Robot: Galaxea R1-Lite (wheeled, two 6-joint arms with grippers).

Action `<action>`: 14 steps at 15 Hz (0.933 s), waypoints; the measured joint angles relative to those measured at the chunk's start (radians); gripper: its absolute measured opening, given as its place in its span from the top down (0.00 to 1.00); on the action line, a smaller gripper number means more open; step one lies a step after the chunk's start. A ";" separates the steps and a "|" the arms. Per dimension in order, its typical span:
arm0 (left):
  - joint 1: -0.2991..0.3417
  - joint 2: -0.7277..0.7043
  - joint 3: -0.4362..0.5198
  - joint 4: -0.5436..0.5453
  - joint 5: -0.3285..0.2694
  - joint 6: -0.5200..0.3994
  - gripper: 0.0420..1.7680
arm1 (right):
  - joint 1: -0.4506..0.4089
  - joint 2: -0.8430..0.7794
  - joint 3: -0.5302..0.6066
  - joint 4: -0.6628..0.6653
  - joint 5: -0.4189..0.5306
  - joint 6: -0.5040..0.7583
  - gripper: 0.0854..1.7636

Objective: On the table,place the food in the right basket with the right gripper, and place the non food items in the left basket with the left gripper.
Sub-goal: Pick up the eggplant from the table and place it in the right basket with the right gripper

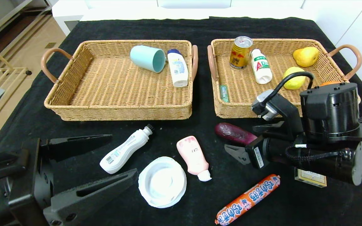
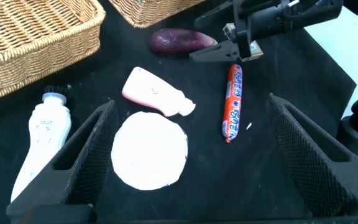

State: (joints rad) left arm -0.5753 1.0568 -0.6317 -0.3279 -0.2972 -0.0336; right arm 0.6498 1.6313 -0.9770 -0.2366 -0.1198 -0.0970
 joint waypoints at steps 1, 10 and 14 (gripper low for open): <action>0.000 0.000 0.000 0.000 0.000 0.000 0.03 | -0.006 0.007 -0.007 -0.001 -0.001 0.000 0.03; 0.000 0.004 0.001 0.000 0.000 0.000 0.03 | -0.039 0.076 -0.031 -0.054 -0.006 -0.002 0.03; 0.000 0.005 0.001 0.000 0.000 0.000 0.03 | -0.041 0.095 -0.027 -0.070 -0.007 -0.001 0.03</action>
State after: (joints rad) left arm -0.5753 1.0621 -0.6302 -0.3279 -0.2972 -0.0332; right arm 0.6089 1.7262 -1.0038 -0.3068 -0.1264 -0.0981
